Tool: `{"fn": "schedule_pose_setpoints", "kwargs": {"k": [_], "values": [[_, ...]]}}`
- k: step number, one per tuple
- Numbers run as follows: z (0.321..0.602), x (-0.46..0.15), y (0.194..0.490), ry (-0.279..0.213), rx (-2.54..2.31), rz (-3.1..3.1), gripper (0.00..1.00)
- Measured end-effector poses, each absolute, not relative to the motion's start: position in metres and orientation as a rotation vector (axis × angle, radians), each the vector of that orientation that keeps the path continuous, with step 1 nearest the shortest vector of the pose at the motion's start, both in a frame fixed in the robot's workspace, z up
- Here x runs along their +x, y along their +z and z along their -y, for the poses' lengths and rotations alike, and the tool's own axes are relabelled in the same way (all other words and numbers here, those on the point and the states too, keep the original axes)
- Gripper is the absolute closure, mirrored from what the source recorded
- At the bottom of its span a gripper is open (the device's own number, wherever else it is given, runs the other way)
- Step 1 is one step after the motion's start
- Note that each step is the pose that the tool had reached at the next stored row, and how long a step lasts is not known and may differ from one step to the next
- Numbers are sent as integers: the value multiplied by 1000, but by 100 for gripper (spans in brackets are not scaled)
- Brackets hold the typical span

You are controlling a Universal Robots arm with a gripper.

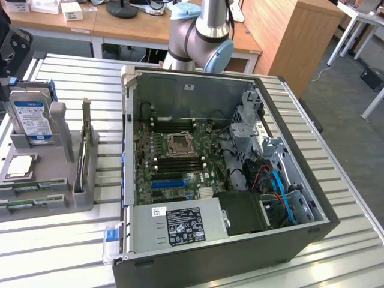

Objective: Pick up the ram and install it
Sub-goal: 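Pick up the ram and move it above insertion slot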

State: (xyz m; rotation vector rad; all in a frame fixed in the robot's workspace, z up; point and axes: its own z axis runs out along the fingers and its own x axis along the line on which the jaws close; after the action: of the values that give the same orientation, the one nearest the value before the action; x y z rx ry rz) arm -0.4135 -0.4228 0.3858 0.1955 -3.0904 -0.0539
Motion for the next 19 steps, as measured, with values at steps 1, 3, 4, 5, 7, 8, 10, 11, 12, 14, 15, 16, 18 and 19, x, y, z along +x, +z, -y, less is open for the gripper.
{"fn": "schedule_pose_setpoints", "kwargs": {"k": [1,3,4,5,7,8,10,11,12,14,15,16,18,19], "values": [[423,-414,386,-53,223,3088,89],[423,-414,386,-52,274,3084,89],[423,-414,386,-52,301,3081,89],[423,-414,386,-51,326,3078,89],[423,-414,386,-50,377,3072,89],[423,-414,386,-49,403,3068,89],[423,-414,386,-48,456,3060,89],[423,-414,386,-47,482,3056,89],[423,-414,386,-47,507,3052,89],[423,-414,386,-45,559,3042,89],[423,-414,386,-45,585,3037,89],[423,-414,386,-44,612,3031,89],[423,-414,386,-42,661,3020,89],[423,-414,386,-41,685,3015,89]]}}
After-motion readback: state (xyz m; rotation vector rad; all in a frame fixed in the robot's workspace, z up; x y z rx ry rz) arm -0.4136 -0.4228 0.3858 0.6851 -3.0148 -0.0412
